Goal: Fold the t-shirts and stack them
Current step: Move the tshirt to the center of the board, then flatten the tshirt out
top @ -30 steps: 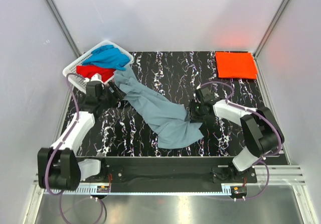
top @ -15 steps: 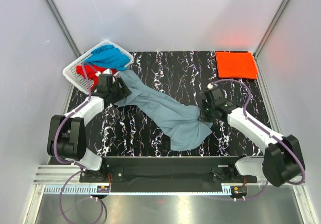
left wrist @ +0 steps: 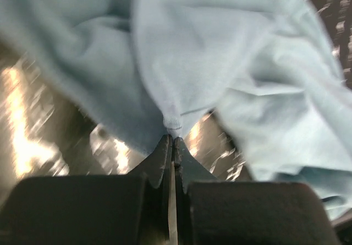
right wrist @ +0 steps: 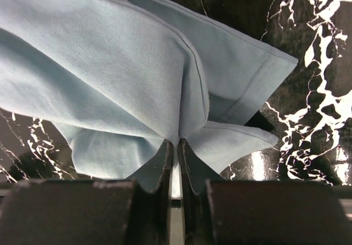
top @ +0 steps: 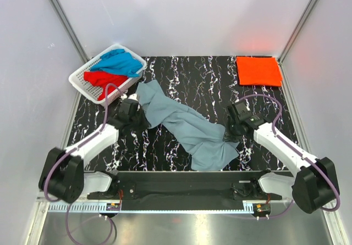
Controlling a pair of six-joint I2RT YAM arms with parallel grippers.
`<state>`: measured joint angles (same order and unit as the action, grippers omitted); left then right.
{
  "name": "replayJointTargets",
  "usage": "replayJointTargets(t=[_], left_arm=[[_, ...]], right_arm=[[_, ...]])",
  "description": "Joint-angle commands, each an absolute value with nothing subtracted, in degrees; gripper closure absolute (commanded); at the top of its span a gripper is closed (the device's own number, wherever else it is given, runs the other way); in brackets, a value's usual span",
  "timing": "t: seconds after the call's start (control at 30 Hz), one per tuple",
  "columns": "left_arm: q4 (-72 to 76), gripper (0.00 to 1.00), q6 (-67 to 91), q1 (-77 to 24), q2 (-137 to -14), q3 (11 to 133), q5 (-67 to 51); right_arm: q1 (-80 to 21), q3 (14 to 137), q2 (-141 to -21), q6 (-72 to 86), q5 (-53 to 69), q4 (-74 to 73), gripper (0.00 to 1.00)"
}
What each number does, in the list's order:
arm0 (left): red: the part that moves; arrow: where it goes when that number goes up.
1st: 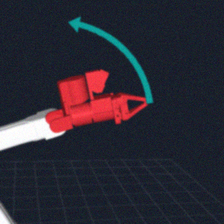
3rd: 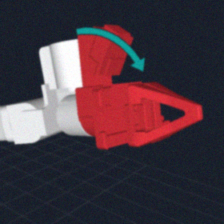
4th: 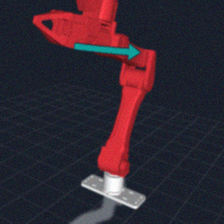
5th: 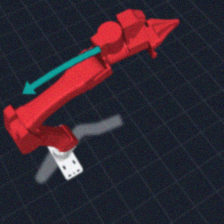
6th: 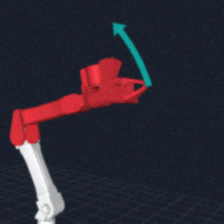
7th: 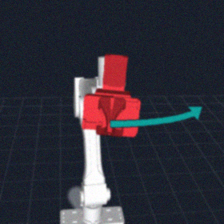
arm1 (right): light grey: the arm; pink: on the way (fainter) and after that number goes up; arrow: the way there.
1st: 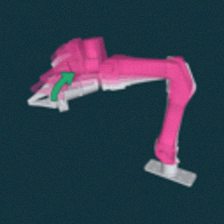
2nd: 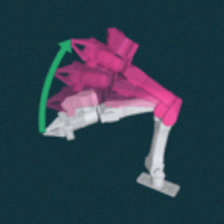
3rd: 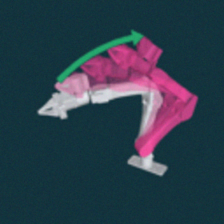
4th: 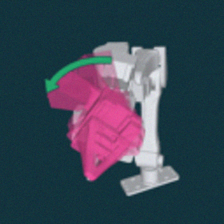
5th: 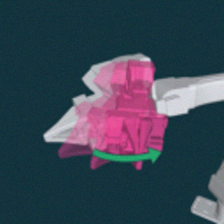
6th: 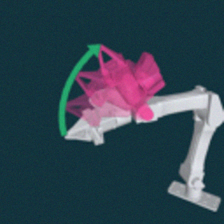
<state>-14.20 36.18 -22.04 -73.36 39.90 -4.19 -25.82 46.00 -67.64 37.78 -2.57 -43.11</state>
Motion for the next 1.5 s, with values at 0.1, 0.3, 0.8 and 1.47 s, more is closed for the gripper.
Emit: replayJointTargets(t=[0.1,0.3,0.8,1.47], left_arm=[[-24.4,1.0,39.3,-22.2,-58.2,33.4,9.7],[-29.3,1.0,45.0,-22.1,-52.7,30.2,7.5],[-9.2,0.45,25.5,-12.9,-72.8,50.6,-8.1],[-12.9,0.5,10.2,-8.0,-111.1,75.0,-30.0]], right_arm=[[-26.1,47.5,-69.7,38.8,-8.4,-45.1,0.89],[-25.9,52.4,-72.9,36.7,-16.1,-46.6,0.87],[-25.9,60.6,-73.4,33.1,-8.5,-45.9,0.45],[-25.9,61.5,-68.5,30.8,-5.9,-45.1,0.37]])
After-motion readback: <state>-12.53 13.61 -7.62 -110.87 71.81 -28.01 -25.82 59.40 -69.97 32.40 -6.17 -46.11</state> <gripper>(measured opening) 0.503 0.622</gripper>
